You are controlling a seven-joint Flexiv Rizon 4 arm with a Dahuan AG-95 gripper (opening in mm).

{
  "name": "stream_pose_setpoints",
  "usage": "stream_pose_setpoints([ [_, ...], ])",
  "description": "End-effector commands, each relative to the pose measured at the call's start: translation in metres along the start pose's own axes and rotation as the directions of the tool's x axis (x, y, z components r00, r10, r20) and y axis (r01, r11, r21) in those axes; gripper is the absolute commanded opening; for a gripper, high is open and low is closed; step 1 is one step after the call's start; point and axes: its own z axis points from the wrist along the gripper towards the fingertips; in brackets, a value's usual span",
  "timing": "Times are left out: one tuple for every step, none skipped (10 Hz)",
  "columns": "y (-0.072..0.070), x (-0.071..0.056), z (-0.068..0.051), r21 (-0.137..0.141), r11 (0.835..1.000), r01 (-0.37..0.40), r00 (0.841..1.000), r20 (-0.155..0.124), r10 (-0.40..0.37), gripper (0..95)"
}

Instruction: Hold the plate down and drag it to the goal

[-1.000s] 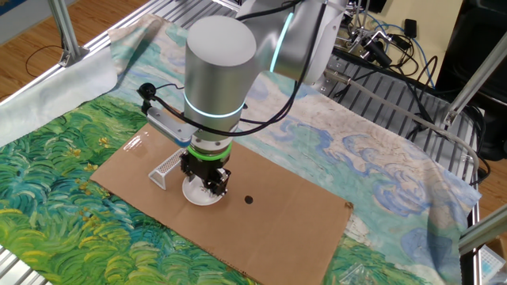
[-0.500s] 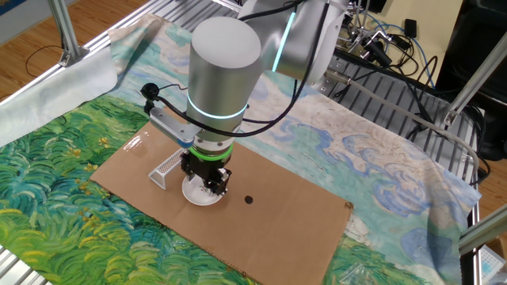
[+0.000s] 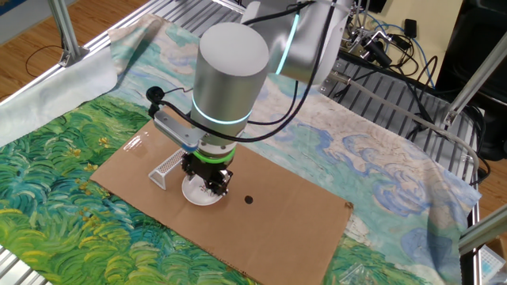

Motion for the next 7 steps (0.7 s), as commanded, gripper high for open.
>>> stream_pose_setpoints([
  [-0.0013,0.0012,-0.0006,-0.002,1.000,0.001,1.000,-0.001,-0.001,57.0],
  [-0.0014,0.0013,-0.0007,-0.016,1.000,-0.005,1.000,-0.005,0.005,38.0],
  [-0.0014,0.0013,-0.0007,-0.017,1.000,-0.005,1.000,-0.007,0.005,38.0],
  [-0.0014,0.0013,-0.0007,-0.016,1.000,-0.002,1.000,-0.007,0.002,38.0],
  [-0.0014,0.0013,-0.0007,-0.014,1.000,0.002,1.000,-0.007,-0.002,38.0],
  [-0.0014,0.0013,-0.0008,-0.014,1.000,0.007,1.000,-0.007,-0.007,19.0],
  [-0.0019,0.0020,-0.0026,-0.014,1.000,0.014,1.000,-0.008,-0.014,19.0],
])
